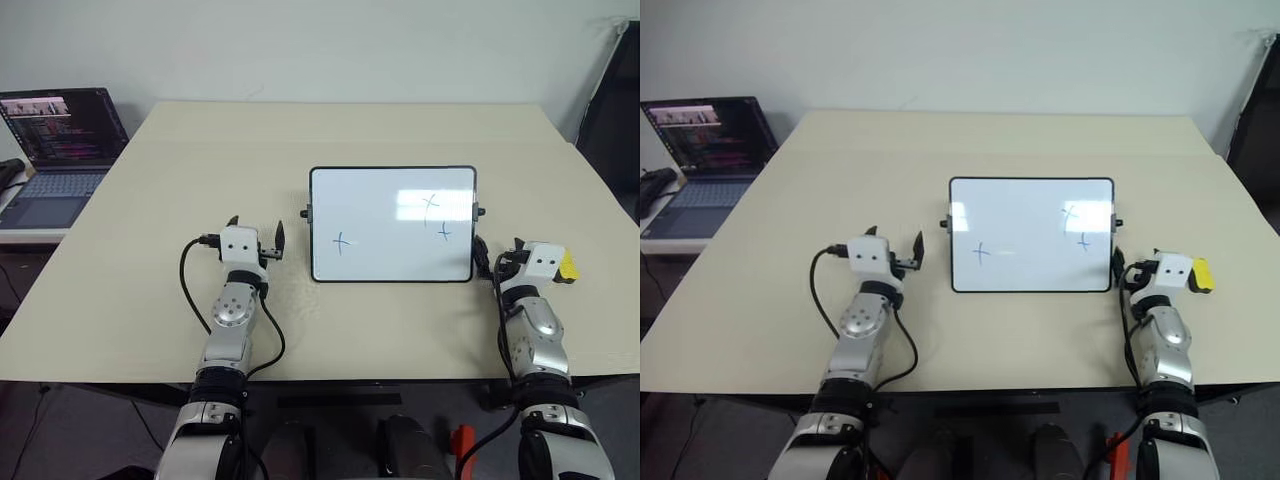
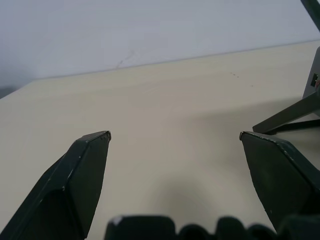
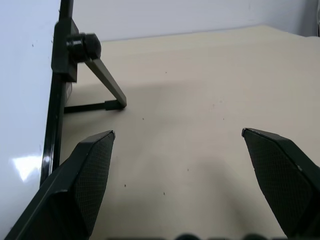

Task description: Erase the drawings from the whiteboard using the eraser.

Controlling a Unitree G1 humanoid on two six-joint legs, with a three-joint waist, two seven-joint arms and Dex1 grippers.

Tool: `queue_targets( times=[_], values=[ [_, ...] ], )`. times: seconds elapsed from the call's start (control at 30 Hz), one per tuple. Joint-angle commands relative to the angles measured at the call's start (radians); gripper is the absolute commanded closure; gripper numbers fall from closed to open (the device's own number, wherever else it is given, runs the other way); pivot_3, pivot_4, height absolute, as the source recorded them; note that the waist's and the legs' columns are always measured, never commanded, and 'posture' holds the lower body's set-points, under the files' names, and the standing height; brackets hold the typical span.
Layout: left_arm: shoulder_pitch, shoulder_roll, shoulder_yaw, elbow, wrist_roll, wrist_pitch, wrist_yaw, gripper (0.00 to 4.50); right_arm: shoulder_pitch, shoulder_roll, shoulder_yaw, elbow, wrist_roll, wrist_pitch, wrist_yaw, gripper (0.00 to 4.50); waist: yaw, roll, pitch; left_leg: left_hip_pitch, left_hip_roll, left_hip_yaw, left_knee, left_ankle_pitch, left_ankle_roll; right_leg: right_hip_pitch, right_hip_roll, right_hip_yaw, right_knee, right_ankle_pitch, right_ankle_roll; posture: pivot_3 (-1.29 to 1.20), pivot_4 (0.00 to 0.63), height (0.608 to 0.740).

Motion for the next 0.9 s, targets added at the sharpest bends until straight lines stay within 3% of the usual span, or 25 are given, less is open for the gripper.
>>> queue_targets(
  times=[0.03, 0.4, 0.53, 0.73, 0.83, 0.9],
  values=[
    [0.003, 0.012, 0.012, -0.012, -0.003, -0.017, 0.005, 0.00, -0.028, -0.003, 0.008, -0.019, -0.003, -0.015, 0.011, 0.04, -0.001, 0.000, 0.000, 0.000, 0.000, 0.000, 0.000, 0.000, 0.000, 0.000, 0.000, 0.000, 0.000, 0.000, 0.000, 0.00, 0.150, 0.740],
    [-0.008, 0.049, 0.029, 0.008, -0.058, -0.034, -0.090, 0.00, -0.029, -0.025, 0.008, -0.007, 0.017, -0.006, 0.062, 0.04, -0.003, 0.000, 0.000, 0.000, 0.000, 0.000, 0.000, 0.000, 0.000, 0.000, 0.000, 0.000, 0.000, 0.000, -0.001, 0.00, 0.150, 0.740],
    [0.046, 0.104, 0.061, -0.071, -0.171, -0.025, -0.249, 0.00, 0.010, -0.041, -0.011, -0.031, 0.021, 0.001, 0.063, 0.04, -0.005, 0.000, 0.000, 0.000, 0.000, 0.000, 0.000, 0.000, 0.000, 0.000, 0.000, 0.000, 0.000, 0.000, -0.001, 0.00, 0.150, 0.740],
    [0.170, 0.342, 0.070, -0.433, -0.531, 0.336, -0.674, 0.00, 0.041, -0.095, -0.016, -0.158, 0.046, 0.080, 0.112, 0.04, -0.013, 0.002, 0.001, -0.001, 0.001, 0.000, -0.002, 0.000, 0.000, -0.002, 0.000, 0.000, 0.001, 0.000, -0.003, 0.00, 0.150, 0.740],
    [0.169, 0.447, 0.035, -0.607, -0.661, 0.538, -0.779, 0.00, 0.076, -0.127, -0.037, -0.244, 0.075, 0.135, 0.115, 0.04, -0.006, 0.002, 0.001, -0.001, 0.001, -0.001, -0.001, 0.000, 0.000, -0.001, 0.000, -0.001, 0.001, 0.000, -0.003, 0.00, 0.150, 0.740],
    [0.112, 0.459, -0.025, -0.665, -0.681, 0.617, -0.810, 0.00, 0.091, -0.157, -0.069, -0.292, 0.100, 0.178, 0.106, 0.04, 0.006, 0.002, 0.001, -0.001, 0.001, -0.002, -0.001, 0.000, 0.000, 0.000, 0.000, -0.002, 0.000, -0.001, -0.003, 0.00, 0.150, 0.740]
  ],
)
